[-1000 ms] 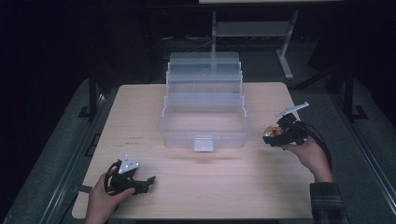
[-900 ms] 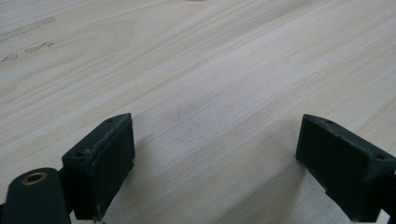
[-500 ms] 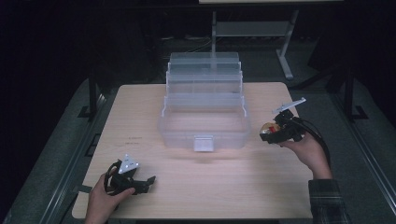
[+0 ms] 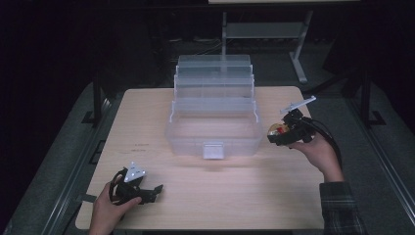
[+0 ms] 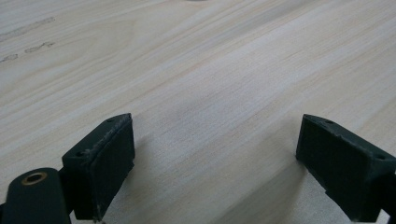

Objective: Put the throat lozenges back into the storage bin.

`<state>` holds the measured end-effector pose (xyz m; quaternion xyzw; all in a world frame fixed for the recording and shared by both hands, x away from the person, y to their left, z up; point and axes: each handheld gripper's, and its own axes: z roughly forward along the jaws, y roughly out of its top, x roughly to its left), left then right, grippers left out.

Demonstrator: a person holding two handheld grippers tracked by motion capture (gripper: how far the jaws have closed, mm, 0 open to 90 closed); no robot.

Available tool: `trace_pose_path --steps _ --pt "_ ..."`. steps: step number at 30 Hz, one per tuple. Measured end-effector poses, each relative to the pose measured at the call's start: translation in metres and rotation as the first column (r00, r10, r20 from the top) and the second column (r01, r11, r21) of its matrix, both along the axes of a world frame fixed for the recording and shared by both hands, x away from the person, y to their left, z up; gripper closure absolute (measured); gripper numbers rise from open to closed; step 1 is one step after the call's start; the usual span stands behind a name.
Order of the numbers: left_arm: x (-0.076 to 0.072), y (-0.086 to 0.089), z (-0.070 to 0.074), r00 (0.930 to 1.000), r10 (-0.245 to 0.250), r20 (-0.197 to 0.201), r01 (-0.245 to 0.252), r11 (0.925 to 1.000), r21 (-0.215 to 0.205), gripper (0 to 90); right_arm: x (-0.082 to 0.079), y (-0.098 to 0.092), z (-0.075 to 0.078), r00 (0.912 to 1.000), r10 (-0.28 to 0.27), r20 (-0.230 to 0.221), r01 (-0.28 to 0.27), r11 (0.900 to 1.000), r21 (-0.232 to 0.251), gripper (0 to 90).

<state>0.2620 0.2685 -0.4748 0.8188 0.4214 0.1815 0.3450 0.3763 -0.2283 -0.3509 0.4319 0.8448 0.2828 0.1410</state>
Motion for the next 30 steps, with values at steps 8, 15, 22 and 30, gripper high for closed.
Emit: trace_pose_path --steps 8,15,22,30 --pt "0.0 0.0 0.0 1.0 0.0 0.0 0.0 1.0 0.0 10.7 0.006 0.012 0.005 0.9997 0.025 0.006 -0.025 1.0 -0.004 19.8" --pt "0.0 0.0 0.0 1.0 0.0 0.0 0.0 1.0 0.0 10.7 0.012 0.021 0.007 0.9992 0.041 0.004 -0.041 0.999 -0.005 19.8" --pt "0.0 0.0 0.0 1.0 0.0 0.0 0.0 1.0 0.0 10.7 0.017 0.028 0.009 0.9986 0.052 0.0 -0.052 0.999 -0.003 19.8" --pt "0.0 0.0 0.0 1.0 0.0 0.0 0.0 1.0 0.0 10.7 0.024 0.04 0.011 0.9975 0.07 -0.004 -0.07 0.998 -0.004 19.8"
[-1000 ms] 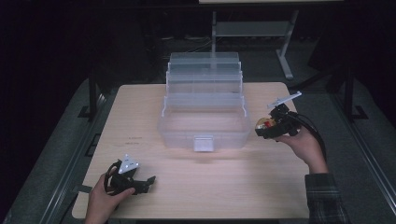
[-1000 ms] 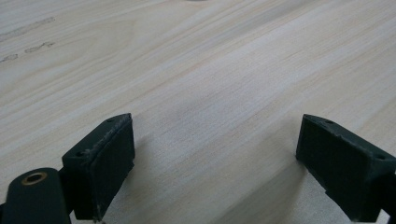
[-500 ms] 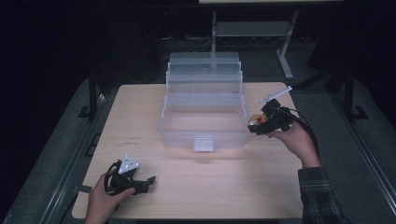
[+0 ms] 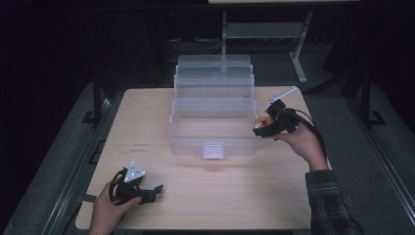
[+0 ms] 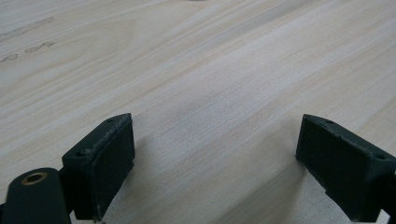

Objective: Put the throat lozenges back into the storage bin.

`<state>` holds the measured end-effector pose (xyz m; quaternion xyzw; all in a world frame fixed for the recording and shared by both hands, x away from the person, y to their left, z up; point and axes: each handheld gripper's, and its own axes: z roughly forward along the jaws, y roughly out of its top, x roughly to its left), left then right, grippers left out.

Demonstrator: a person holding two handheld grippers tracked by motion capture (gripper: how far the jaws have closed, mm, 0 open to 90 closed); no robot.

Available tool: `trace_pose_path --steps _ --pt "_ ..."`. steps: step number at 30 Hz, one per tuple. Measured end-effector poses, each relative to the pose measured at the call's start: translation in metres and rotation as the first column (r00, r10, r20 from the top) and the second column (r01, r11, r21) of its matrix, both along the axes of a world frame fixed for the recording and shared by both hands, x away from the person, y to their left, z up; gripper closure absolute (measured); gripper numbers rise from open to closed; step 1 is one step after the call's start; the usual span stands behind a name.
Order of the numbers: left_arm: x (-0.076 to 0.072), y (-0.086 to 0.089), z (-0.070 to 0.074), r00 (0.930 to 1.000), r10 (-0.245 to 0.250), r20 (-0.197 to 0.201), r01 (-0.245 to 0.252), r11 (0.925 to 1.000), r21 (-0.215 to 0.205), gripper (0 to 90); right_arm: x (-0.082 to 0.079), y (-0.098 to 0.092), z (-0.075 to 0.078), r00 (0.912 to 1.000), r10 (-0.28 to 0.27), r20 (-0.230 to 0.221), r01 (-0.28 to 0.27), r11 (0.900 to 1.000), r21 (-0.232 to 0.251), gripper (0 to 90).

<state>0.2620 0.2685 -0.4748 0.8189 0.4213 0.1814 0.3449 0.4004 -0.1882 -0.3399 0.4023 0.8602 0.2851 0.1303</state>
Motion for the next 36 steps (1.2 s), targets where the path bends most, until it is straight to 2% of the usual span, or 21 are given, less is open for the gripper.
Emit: trace_pose_path --steps 12,36 --pt "0.0 0.0 0.0 1.0 0.0 0.0 0.0 1.0 0.0 10.7 0.01 0.016 0.001 0.9998 0.021 -0.005 -0.021 1.0 0.001 19.8" --pt "0.0 0.0 0.0 1.0 0.0 0.0 0.0 1.0 0.0 10.7 0.023 0.043 -0.009 0.9979 0.053 -0.036 -0.054 0.998 -0.025 19.7"
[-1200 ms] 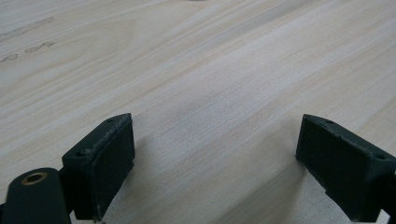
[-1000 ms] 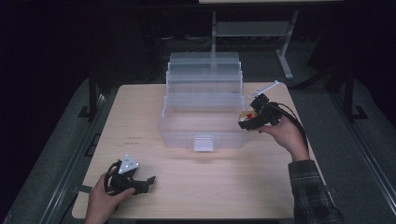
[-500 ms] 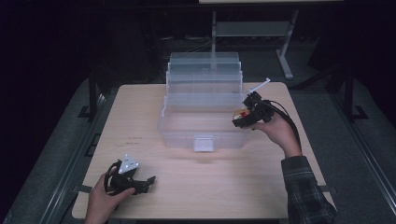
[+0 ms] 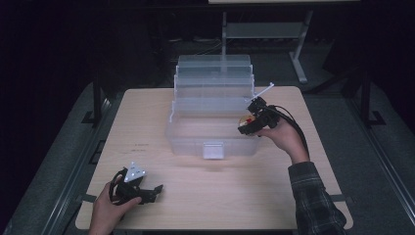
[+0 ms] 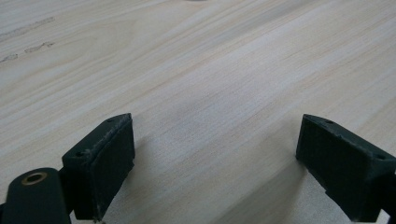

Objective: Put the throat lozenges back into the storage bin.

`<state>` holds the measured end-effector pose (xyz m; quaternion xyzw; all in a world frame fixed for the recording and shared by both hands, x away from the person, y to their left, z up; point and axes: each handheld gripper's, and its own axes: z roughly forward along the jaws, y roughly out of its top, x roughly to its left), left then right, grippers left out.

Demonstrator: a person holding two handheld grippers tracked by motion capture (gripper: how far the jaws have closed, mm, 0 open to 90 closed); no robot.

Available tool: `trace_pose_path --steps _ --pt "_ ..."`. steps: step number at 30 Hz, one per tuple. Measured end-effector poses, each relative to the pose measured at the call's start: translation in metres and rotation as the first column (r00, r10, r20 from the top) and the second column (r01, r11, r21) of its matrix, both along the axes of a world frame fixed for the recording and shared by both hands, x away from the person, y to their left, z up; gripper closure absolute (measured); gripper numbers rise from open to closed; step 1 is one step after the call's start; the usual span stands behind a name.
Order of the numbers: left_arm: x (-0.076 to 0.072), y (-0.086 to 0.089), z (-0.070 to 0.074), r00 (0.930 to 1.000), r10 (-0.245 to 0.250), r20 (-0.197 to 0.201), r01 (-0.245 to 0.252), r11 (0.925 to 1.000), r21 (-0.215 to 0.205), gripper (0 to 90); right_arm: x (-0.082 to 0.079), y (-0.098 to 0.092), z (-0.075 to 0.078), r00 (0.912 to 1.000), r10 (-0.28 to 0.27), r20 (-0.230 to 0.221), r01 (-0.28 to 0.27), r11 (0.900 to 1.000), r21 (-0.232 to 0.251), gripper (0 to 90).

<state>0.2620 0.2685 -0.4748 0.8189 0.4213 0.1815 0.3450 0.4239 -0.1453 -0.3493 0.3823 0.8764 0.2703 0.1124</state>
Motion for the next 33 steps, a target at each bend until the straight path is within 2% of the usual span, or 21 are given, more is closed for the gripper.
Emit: trace_pose_path --steps 12,24,30,33 --pt "0.0 0.0 0.0 1.0 0.0 0.0 0.0 1.0 0.0 10.7 0.002 0.005 -0.005 0.9999 -0.002 -0.013 0.001 1.0 -0.019 18.7" --pt "0.0 0.0 0.0 1.0 0.0 0.0 0.0 1.0 0.0 10.7 -0.005 -0.002 0.0 0.9997 -0.012 0.02 0.011 1.0 0.009 17.9" --pt "0.001 -0.001 0.0 1.0 0.003 0.001 -0.003 1.0 0.0 10.7 -0.015 -0.011 -0.002 0.9994 -0.022 0.029 0.021 0.999 0.025 12.5" --pt "0.001 -0.001 0.0 1.0 0.003 0.001 -0.003 1.0 -0.001 10.7 -0.021 -0.017 -0.004 0.9988 -0.032 0.037 0.031 0.999 0.035 6.2"
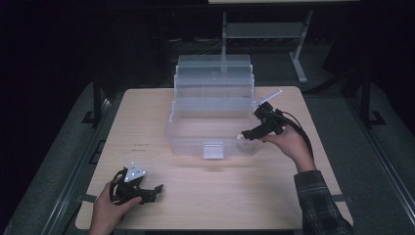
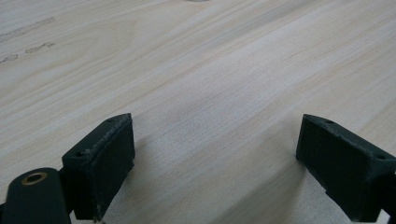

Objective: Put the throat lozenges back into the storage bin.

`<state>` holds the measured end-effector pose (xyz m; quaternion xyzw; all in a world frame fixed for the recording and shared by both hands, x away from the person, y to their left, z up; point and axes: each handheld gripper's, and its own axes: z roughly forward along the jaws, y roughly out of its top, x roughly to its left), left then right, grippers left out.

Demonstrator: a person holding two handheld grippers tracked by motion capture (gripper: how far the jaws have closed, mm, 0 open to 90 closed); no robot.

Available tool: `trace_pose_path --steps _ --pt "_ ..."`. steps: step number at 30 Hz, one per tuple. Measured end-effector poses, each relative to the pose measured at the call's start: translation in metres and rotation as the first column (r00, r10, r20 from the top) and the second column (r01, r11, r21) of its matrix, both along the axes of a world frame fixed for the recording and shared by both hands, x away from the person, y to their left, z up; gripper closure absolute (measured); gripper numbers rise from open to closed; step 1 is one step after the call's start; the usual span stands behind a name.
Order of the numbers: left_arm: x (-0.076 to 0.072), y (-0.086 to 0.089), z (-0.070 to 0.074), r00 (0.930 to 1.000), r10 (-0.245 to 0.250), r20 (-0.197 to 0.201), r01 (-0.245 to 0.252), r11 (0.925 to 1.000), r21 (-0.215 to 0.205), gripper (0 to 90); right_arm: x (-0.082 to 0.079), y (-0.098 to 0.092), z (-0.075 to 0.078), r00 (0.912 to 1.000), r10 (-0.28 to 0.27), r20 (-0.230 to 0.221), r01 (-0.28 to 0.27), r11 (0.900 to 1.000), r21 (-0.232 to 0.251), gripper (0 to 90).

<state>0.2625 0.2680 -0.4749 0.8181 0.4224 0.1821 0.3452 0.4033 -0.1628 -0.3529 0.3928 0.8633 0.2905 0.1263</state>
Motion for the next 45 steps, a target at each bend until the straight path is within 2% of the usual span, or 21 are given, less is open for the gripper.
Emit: trace_pose_path --steps 2,6,11,18,27,40,45 --pt "0.0 0.0 0.0 1.0 0.0 0.0 0.0 1.0 0.0 10.7 -0.004 -0.004 -0.001 0.9999 -0.009 0.005 0.009 1.0 0.008 2.2" --pt "0.0 0.0 0.0 1.0 0.0 0.0 0.0 1.0 0.0 10.7 -0.01 -0.014 -0.004 0.9997 -0.023 0.01 0.023 1.0 0.02 0.0" --pt "0.0 0.0 0.0 1.0 0.0 0.0 0.0 1.0 0.0 10.7 -0.019 -0.026 -0.008 0.9992 -0.028 0.027 0.027 0.999 0.04 0.0" --pt "0.0 0.0 0.0 1.0 0.0 0.0 0.0 1.0 -0.001 10.7 -0.032 -0.042 -0.016 0.9983 -0.051 0.028 0.05 0.998 0.043 0.0" --pt "0.0 0.0 0.0 1.0 0.0 0.0 0.0 1.0 -0.001 10.7 -0.045 -0.056 -0.031 0.9974 -0.065 0.031 0.063 0.997 0.051 0.0" --pt "0.0 0.0 0.0 1.0 -0.001 0.0 0.001 1.0 0.0 10.7 -0.074 -0.074 -0.056 0.9968 -0.073 0.033 0.071 0.997 0.038 0.0" --pt "0.0 0.0 0.0 1.0 0.0 0.0 0.0 1.0 -0.001 10.7 -0.085 -0.081 -0.064 0.9959 -0.083 0.037 0.081 0.996 0.05 0.0"
